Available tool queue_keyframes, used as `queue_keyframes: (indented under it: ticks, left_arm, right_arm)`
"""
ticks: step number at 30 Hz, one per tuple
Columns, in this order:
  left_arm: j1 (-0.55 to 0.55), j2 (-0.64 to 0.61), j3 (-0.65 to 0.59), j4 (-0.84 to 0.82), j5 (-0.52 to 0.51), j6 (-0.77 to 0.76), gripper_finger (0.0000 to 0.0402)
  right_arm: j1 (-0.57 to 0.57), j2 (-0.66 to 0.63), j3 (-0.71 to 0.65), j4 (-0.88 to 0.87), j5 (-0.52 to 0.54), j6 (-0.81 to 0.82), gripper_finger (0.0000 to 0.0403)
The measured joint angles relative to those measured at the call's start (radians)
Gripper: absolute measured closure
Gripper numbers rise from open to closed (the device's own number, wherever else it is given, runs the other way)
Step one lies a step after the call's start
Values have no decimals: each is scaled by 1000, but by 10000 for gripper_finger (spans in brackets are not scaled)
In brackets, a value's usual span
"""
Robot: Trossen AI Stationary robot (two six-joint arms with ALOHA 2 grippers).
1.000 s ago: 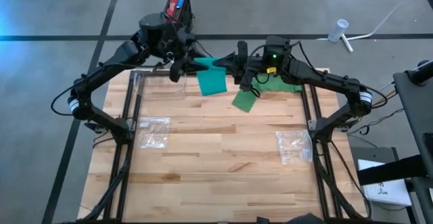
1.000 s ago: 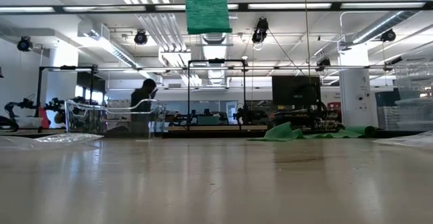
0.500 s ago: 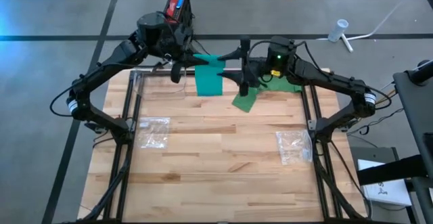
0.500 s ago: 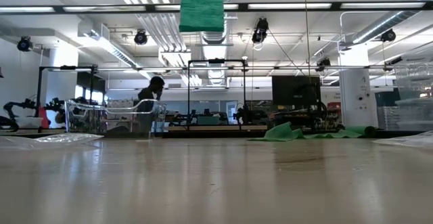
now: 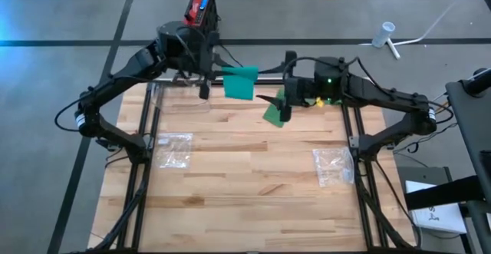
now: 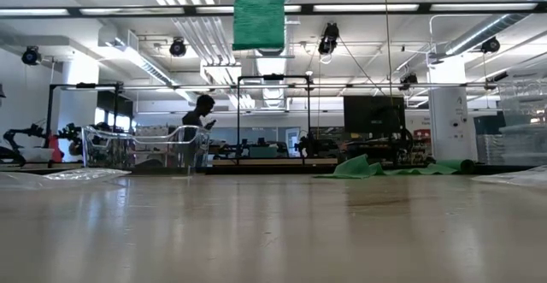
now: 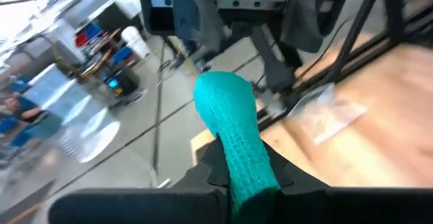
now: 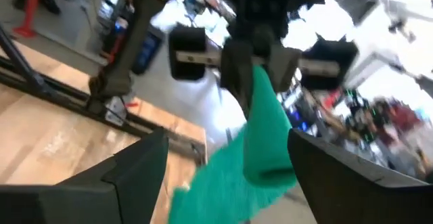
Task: Roll bandage
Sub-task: Roll the blue bandage
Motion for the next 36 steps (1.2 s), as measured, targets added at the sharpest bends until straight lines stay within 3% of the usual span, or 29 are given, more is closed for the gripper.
queue_keyframes:
  ticks: [10,16,21,29,36]
  left_arm:
    - [-149,-12,0,-72,-39,82,391]
    - [-217,-17,-1,-92,-50,119,391]
    - [-292,-20,-1,-102,-181,161,391]
    - [-354,-21,-1,-69,-229,162,392]
    - [-354,-35,-1,-69,-272,114,392]
  right_arm:
    - [189,-21,0,-42,165,101,118]
    - [250,-6,0,-48,179,213,110]
    - [250,13,-1,-19,185,243,116]
    - [250,47,-1,1,223,241,149]
    - [249,49,-1,-2,242,234,211]
